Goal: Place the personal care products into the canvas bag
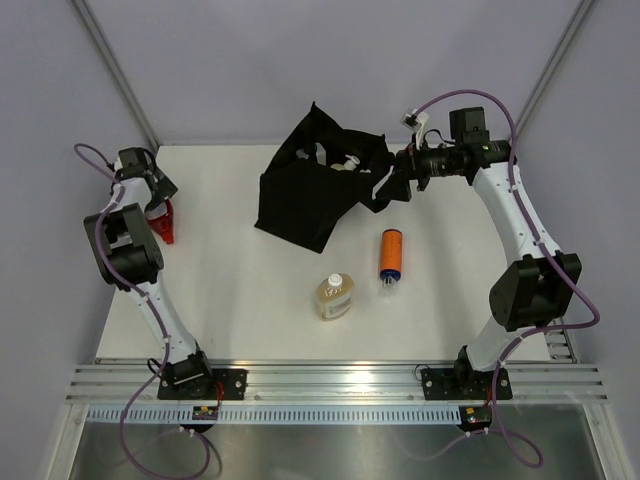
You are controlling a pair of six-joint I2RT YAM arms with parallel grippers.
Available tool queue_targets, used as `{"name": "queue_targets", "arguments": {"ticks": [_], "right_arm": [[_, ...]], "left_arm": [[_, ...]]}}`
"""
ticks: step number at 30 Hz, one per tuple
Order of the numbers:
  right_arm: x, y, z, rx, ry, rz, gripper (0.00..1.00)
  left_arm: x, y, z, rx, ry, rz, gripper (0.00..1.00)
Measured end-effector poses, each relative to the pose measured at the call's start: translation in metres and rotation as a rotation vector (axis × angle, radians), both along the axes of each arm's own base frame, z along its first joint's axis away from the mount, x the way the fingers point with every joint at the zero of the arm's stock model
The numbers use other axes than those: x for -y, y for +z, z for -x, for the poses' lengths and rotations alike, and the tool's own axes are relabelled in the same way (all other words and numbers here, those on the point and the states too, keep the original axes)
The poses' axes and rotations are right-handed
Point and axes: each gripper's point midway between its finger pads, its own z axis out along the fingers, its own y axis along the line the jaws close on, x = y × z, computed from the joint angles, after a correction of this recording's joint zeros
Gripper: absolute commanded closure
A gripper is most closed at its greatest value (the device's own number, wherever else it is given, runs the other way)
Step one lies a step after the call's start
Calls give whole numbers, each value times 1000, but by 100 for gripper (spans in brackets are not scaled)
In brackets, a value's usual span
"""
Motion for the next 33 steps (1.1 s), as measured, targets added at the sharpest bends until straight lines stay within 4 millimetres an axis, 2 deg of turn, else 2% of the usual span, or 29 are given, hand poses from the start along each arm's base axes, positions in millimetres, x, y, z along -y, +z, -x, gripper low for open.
{"name": "queue_targets", "arguments": {"ticks": [7, 13, 16, 20, 21, 23, 24, 27, 29, 33], "right_arm": [[0, 5, 0, -30, -13, -32, 1], [-2, 6, -1, -40, -14, -52, 0], [-2, 4, 0, -51, -17, -56, 1], [-2, 4, -1, -55, -20, -60, 0], [-3, 4, -1, -57, -22, -61, 1], [-3, 5, -1, -59, -23, -63, 1], [-3, 4, -1, -61, -24, -64, 1], [-3, 2, 2, -70, -27, -67, 0], [-2, 1, 6, -78, -29, -68, 1], [-1, 3, 14, -76, -31, -70, 1]], "left_arm": [[-16, -21, 1, -103, 24, 41, 1], [-17, -23, 5, -149, 20, 54, 2], [-16, -27, 10, -176, 18, 57, 11], [-16, -28, 15, -206, 3, 44, 36], [-17, -26, 15, -207, -2, 33, 52], [-19, -23, 17, -214, -16, 18, 68], [-19, -21, 18, -215, -23, 14, 84], [-14, -19, 24, -201, -58, 21, 100], [-8, -18, 26, -173, -85, 37, 100], [22, -15, 26, -88, -177, 141, 100]]}}
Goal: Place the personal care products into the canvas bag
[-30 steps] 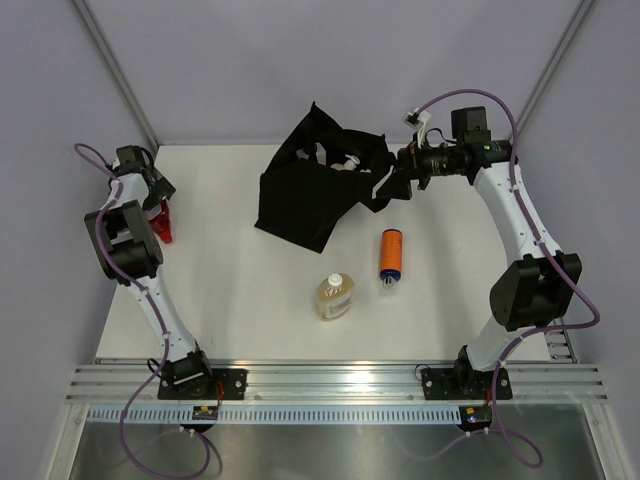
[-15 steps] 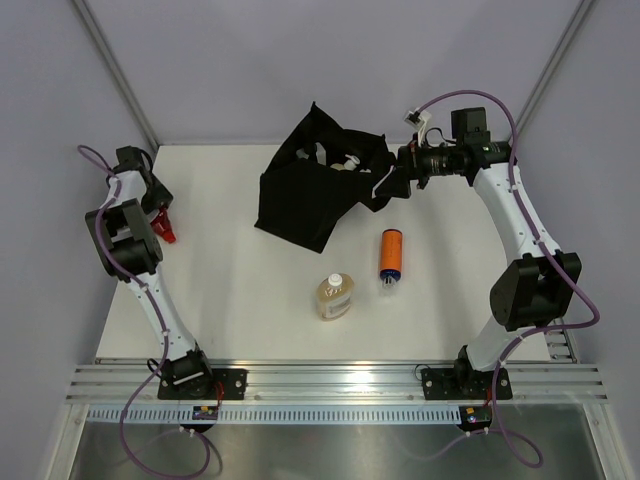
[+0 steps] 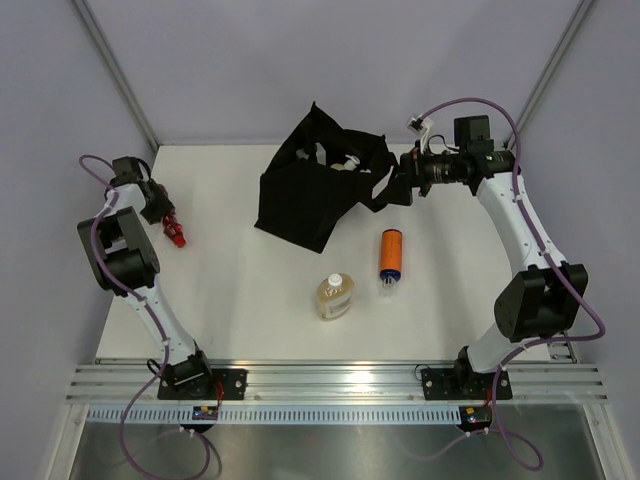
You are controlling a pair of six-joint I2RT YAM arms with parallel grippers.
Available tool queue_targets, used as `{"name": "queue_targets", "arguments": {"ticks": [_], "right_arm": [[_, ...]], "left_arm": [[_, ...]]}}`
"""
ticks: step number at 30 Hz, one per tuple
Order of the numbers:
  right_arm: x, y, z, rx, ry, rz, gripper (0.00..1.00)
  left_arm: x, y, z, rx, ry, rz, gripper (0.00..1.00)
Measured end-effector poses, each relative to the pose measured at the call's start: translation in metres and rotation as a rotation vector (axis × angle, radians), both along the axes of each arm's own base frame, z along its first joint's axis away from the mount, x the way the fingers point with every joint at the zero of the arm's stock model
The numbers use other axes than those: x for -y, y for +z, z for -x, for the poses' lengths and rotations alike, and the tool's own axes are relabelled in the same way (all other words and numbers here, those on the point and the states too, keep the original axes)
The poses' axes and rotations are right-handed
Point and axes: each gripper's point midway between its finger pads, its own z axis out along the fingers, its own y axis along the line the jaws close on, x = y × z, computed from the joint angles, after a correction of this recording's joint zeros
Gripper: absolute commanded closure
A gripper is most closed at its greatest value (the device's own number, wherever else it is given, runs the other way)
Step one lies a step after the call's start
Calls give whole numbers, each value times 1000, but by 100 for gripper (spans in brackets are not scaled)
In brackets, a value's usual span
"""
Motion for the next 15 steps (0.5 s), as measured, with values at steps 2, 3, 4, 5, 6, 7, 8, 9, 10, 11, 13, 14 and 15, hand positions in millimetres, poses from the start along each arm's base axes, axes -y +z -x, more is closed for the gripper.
{"name": "queue_targets", "arguments": {"ticks": [2, 3, 4, 5, 6, 7, 8, 9, 10, 11, 13, 14, 15], "right_arm": [[1, 2, 5, 7, -1, -1, 0], [1, 3, 8, 10, -1, -2, 1], [1, 3, 10, 11, -1, -2, 0], [2, 3, 13, 12, -2, -3, 0], [2, 3, 14, 13, -2, -3, 1], [2, 3, 17, 14, -2, -3, 1], [2, 3, 19, 12, -3, -3, 0], [3, 3, 21, 12, -4, -4, 0], [3, 2, 23, 11, -6, -4, 0], [3, 0, 25, 7, -7, -5, 1], [4, -2, 28, 0, -10, -5, 0], [4, -4, 29, -5, -11, -5, 0], [5, -4, 30, -8, -13, -5, 1]], "left_arm": [[22, 2, -1, 59, -48, 80, 100], [35, 2, -1, 90, -69, 132, 100], [49, 2, 1, 113, -93, 186, 100], [62, 3, 1, 143, -116, 241, 100], [76, 3, 4, 161, -136, 300, 100], [89, 4, 7, 176, -157, 354, 100], [98, 4, 9, 186, -172, 395, 100], [109, 4, 12, 201, -185, 445, 100], [119, 4, 15, 213, -200, 491, 100], [129, 4, 20, 218, -210, 537, 100], [145, 4, 28, 229, -222, 615, 100], [152, 4, 33, 238, -227, 645, 100], [158, 5, 37, 249, -226, 670, 100]]}}
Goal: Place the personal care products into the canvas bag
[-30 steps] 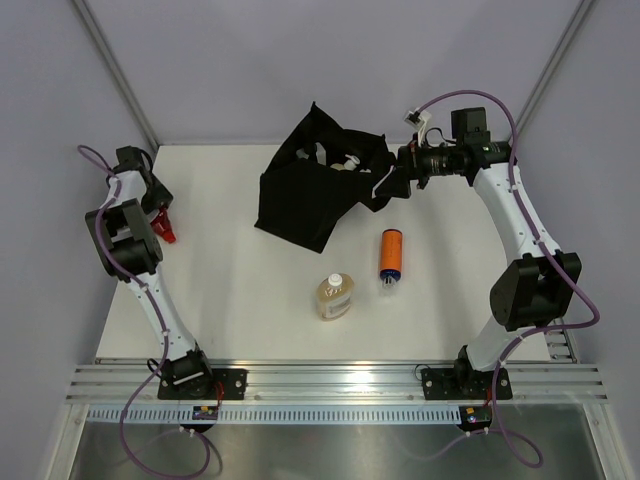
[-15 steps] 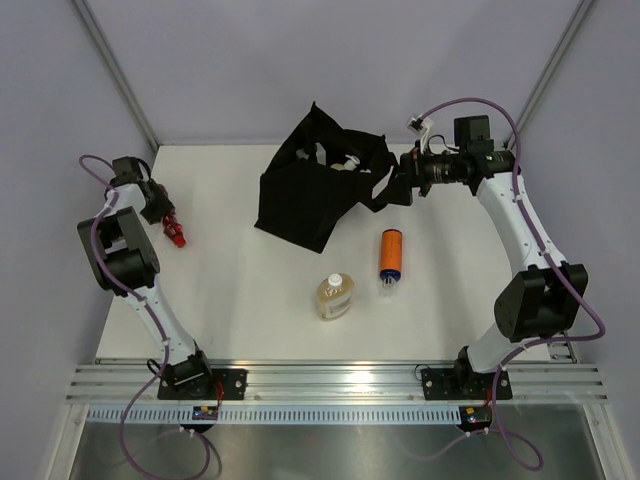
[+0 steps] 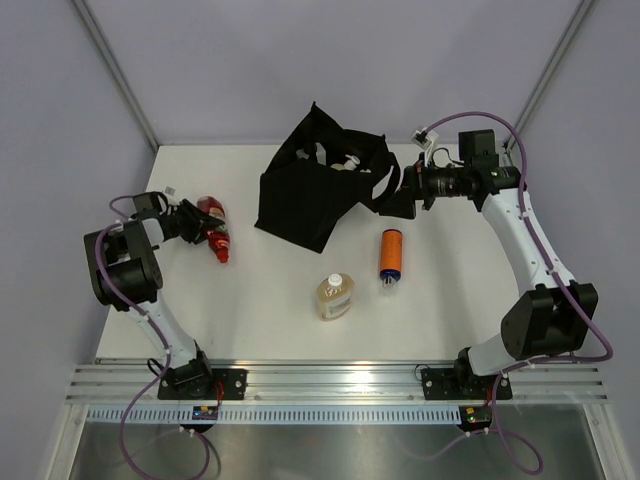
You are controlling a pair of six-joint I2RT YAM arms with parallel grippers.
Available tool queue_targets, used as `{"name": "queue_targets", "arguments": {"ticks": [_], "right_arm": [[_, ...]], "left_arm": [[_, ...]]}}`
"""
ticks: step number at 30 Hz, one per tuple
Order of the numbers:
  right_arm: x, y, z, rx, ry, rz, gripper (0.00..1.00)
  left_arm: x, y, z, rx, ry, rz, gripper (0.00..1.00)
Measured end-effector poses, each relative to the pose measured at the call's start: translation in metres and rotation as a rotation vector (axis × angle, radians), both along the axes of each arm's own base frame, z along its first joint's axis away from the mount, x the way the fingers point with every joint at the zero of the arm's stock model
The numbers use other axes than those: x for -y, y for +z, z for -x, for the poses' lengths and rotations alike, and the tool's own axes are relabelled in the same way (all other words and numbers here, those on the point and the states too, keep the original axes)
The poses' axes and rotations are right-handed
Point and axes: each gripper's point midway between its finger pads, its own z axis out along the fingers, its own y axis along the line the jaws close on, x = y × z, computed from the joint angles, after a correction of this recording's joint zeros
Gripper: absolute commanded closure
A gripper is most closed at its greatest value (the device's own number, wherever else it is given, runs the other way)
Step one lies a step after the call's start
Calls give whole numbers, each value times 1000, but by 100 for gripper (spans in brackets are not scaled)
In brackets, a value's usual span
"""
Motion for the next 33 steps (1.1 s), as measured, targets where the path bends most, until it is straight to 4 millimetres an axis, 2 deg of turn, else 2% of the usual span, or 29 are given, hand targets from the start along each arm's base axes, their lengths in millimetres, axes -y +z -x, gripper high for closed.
{"name": "queue_targets", "arguments": {"ticks": [5, 9, 17, 22, 30, 33], "right_arm": [[3, 2, 4, 2, -11, 0, 1], [5, 7, 5, 22, -20, 3, 0], [12, 6, 2, 28, -50, 21, 0], [17, 6, -1, 37, -66, 36, 1], [21, 8, -3, 48, -75, 45, 0], [22, 7, -2, 46, -73, 47, 1]], "left_arm": [[23, 5, 22, 17, 19, 116, 100], [36, 23, 36, 76, 31, 166, 100], [55, 98, 60, 315, 36, 235, 100], [66, 135, 73, 416, 35, 265, 100], [111, 211, 108, 588, -73, 278, 100], [130, 246, 116, 634, -125, 273, 100]]}}
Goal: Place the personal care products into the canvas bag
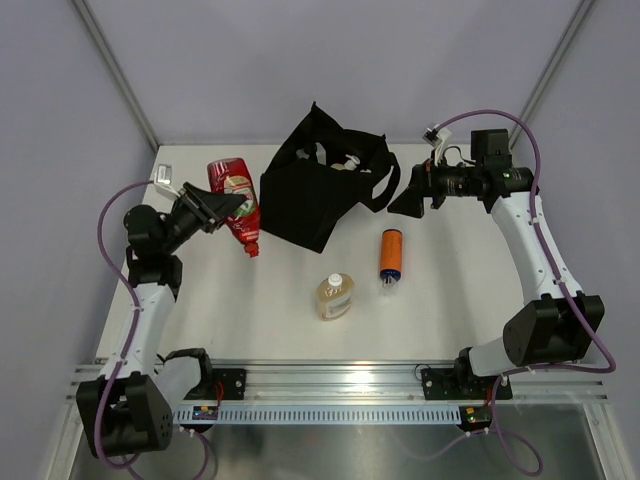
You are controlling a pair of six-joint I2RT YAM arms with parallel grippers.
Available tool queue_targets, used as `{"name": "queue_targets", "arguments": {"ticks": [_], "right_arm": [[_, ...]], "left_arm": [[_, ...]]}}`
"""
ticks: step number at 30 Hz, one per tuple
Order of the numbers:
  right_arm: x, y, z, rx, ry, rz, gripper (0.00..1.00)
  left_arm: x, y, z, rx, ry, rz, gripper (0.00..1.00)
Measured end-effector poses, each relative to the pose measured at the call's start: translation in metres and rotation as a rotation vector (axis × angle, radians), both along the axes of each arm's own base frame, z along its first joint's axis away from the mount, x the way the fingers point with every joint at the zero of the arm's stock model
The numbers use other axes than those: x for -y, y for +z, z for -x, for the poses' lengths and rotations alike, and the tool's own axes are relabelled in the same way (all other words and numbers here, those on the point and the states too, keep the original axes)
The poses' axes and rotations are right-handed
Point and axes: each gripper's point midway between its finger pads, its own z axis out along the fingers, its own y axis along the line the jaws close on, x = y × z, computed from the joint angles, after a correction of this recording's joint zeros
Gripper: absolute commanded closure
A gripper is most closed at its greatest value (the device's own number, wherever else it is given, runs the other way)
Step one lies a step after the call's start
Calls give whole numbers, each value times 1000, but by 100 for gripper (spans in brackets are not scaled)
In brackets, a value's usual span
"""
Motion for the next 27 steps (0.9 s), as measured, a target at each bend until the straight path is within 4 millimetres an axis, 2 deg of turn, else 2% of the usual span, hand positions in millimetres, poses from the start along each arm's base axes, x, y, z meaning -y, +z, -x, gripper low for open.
{"name": "queue_targets", "arguments": {"ticks": [3, 7, 11, 13, 15, 17, 21, 23, 25, 27], "right_arm": [[1, 0, 0, -1, -2, 0, 0], [1, 0, 0, -1, -3, 0, 0], [1, -4, 0, -7, -5, 0, 1], [2, -7, 1, -14, -7, 0, 1], [3, -9, 3, -19, -11, 1, 1], [6, -9, 5, -16, -21, 4, 0], [12, -2, 9, 7, -45, 0, 1], [16, 2, 11, 23, -58, -4, 1], [18, 4, 11, 32, -69, -6, 1], [21, 5, 11, 34, -78, -9, 1]], "left_arm": [[14, 42, -1, 67, -16, -21, 100], [52, 105, 5, 187, -91, -41, 100], [91, 138, -7, 238, -166, -40, 100], [113, 138, -25, 204, -202, -39, 100], [134, 129, -50, 140, -212, -39, 100], [152, 114, -74, 61, -207, -39, 100], [183, 66, -115, -167, -161, -57, 100], [194, 42, -125, -278, -140, -64, 100], [201, 26, -128, -368, -124, -50, 100], [206, 19, -128, -437, -110, -24, 100]]}}
